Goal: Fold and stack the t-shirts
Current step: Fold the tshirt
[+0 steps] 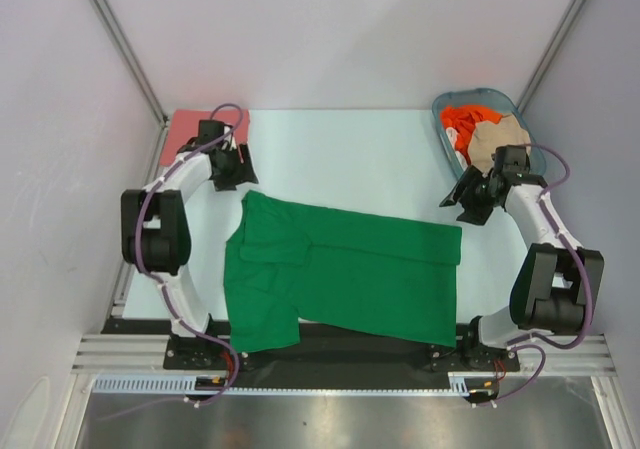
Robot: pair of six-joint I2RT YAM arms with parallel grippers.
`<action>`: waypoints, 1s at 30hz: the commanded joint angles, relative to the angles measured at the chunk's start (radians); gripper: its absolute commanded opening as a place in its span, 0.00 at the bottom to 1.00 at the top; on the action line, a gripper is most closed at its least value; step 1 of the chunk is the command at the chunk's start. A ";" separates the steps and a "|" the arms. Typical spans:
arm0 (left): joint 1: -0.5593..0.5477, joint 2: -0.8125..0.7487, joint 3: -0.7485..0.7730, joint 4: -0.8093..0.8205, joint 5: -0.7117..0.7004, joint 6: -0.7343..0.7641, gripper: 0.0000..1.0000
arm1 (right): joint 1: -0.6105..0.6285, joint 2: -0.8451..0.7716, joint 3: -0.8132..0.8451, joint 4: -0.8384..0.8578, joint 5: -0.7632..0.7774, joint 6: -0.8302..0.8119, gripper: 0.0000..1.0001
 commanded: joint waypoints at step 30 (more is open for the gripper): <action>0.012 0.160 0.088 -0.026 -0.105 0.078 0.00 | 0.006 0.136 -0.030 0.133 0.079 -0.078 0.27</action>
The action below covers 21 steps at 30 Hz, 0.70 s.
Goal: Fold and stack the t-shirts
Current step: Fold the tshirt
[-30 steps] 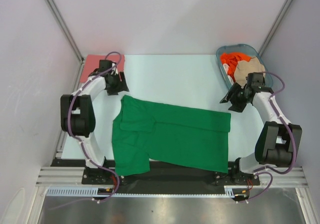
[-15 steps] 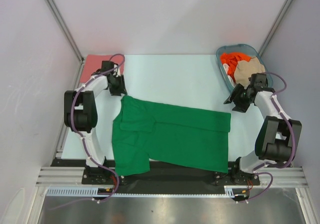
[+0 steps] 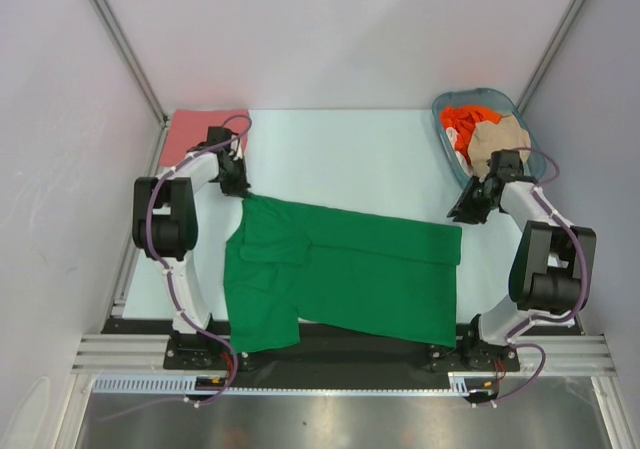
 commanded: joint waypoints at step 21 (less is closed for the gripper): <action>0.034 0.049 0.142 0.081 -0.118 -0.055 0.01 | 0.140 0.271 0.023 0.197 0.267 0.049 0.13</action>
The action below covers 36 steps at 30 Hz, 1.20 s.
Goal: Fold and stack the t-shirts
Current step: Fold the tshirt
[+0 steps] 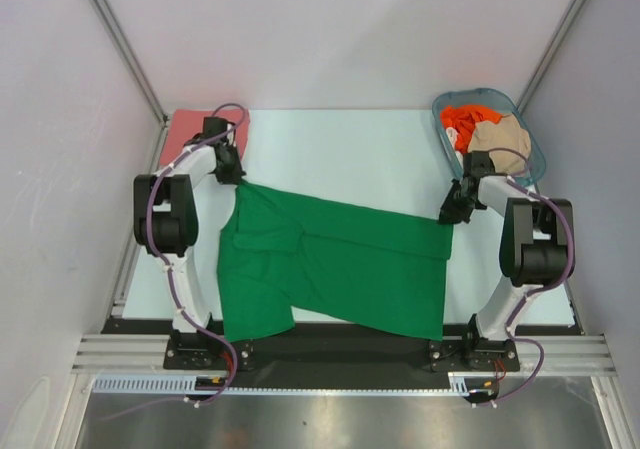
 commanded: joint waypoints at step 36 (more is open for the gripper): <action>0.047 0.092 0.184 0.018 0.010 -0.002 0.00 | -0.009 0.050 0.039 0.028 -0.058 -0.141 0.40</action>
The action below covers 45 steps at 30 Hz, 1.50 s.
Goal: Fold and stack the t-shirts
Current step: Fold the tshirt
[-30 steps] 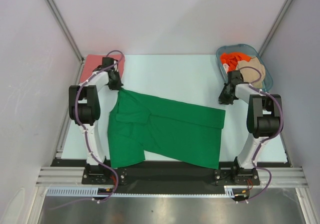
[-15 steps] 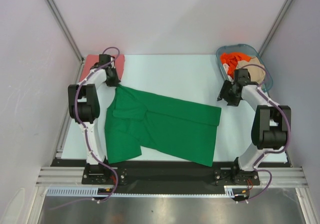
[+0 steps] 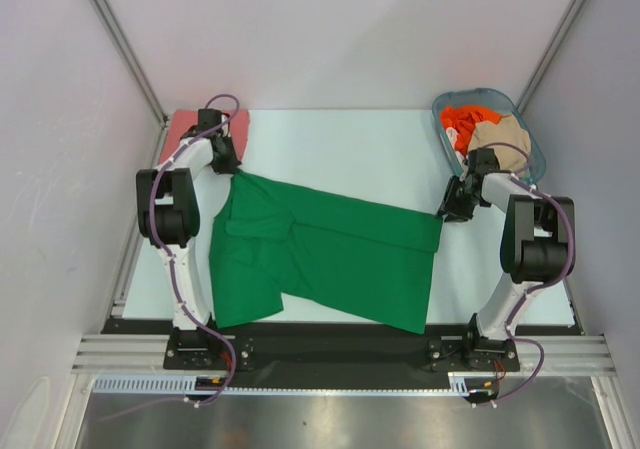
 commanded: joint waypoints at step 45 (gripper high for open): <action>-0.039 -1.054 -0.864 -0.350 -0.178 -0.336 0.60 | 0.452 -0.498 0.061 -0.407 0.306 0.208 0.76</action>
